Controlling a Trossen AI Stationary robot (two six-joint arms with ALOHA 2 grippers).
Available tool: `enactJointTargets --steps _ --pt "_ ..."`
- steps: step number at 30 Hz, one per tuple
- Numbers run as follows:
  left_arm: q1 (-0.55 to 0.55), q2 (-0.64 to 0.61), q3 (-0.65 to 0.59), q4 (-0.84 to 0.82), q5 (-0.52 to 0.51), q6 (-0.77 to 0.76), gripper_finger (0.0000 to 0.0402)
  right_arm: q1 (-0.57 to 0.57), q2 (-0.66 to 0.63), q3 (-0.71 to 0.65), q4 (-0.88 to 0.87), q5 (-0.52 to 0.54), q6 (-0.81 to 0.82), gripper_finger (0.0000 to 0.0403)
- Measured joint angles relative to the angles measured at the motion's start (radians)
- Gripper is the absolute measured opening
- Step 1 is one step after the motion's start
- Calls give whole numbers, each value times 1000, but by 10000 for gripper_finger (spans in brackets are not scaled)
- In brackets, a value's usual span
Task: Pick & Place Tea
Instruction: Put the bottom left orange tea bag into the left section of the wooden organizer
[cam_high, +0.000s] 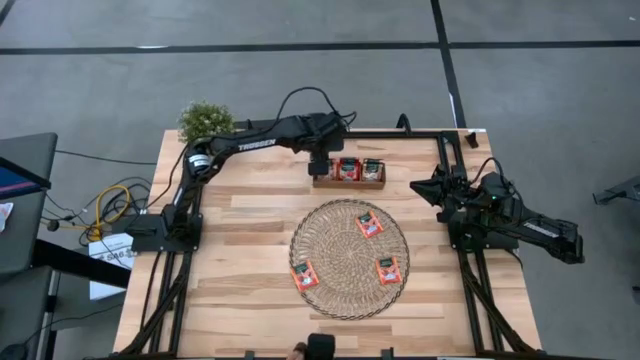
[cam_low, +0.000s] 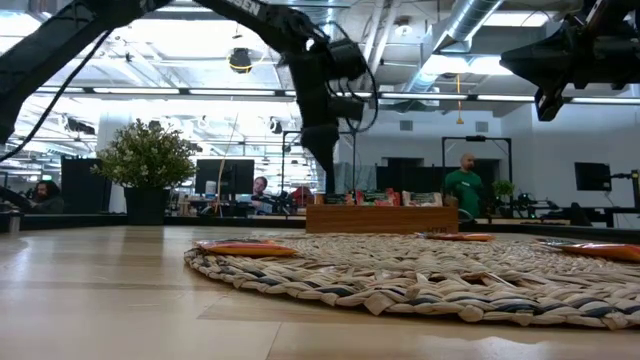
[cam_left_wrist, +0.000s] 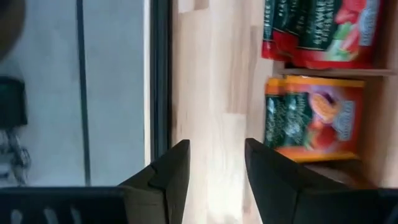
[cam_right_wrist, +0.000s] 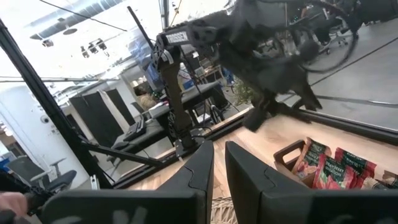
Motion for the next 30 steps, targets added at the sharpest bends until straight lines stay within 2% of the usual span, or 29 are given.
enactJointTargets --steps 2,5,7,11,14,20,23,30 --pt "-17 -35 0 -37 -21 -53 146 0 0 0 0 0 0 33" --pt "-59 -106 0 -126 12 -177 146 0 0 0 0 -1 0 33" --pt "-93 -149 1 -200 107 -296 146 0 0 0 0 -1 0 33" --pt "-161 -211 0 -337 404 -522 146 0 0 0 0 -1 0 33" --pt "-219 -223 0 -403 499 -666 146 0 0 0 0 -2 0 33" --pt "-348 -214 -37 -380 504 -814 145 0 0 0 0 -4 0 33" --pt "-408 -209 -105 -319 501 -853 145 0 0 0 0 -4 0 33" --pt "-509 -205 -309 -161 420 -981 145 0 0 0 -1 -4 0 33"
